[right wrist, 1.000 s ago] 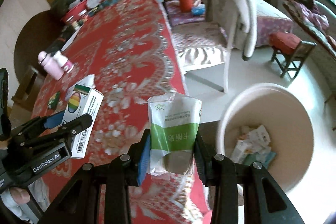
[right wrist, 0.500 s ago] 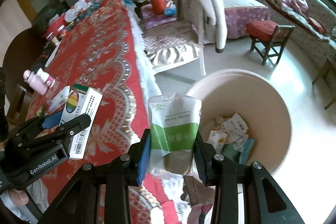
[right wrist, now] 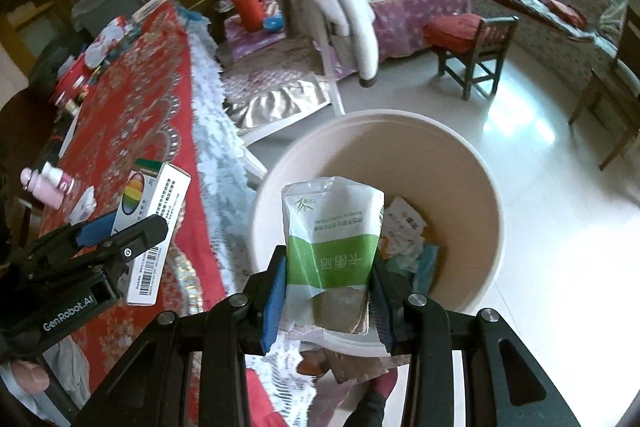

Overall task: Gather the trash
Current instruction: 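Carry the medicine box and white-green packet over the beige bucket, then open both grippers to drop the box and packet into the bucket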

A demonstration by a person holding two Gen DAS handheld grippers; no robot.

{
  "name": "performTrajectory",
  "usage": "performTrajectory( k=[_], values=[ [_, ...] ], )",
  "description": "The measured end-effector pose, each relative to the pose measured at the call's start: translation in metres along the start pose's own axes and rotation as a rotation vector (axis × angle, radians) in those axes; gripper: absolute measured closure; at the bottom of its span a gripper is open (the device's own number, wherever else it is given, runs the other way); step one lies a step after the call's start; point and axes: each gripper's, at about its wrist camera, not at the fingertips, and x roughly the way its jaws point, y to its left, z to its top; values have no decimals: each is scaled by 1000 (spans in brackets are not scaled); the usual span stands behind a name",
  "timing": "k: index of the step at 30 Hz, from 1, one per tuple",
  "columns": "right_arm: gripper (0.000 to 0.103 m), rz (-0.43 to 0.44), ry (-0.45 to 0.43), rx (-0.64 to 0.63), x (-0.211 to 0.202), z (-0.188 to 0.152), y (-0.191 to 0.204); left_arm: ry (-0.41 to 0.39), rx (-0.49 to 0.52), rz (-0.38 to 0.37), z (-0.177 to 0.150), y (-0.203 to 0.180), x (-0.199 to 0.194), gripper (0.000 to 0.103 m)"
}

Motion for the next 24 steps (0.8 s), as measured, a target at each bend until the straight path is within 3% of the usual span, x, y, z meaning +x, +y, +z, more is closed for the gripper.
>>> performTrajectory(
  k=[11,24],
  values=[
    [66,-21,26,43,6,2,-36,30,30,-45,16,-36,30,52],
    [67,-27,64,77,18,1,-55,67,2,-92,22,-48,54,52]
  ],
)
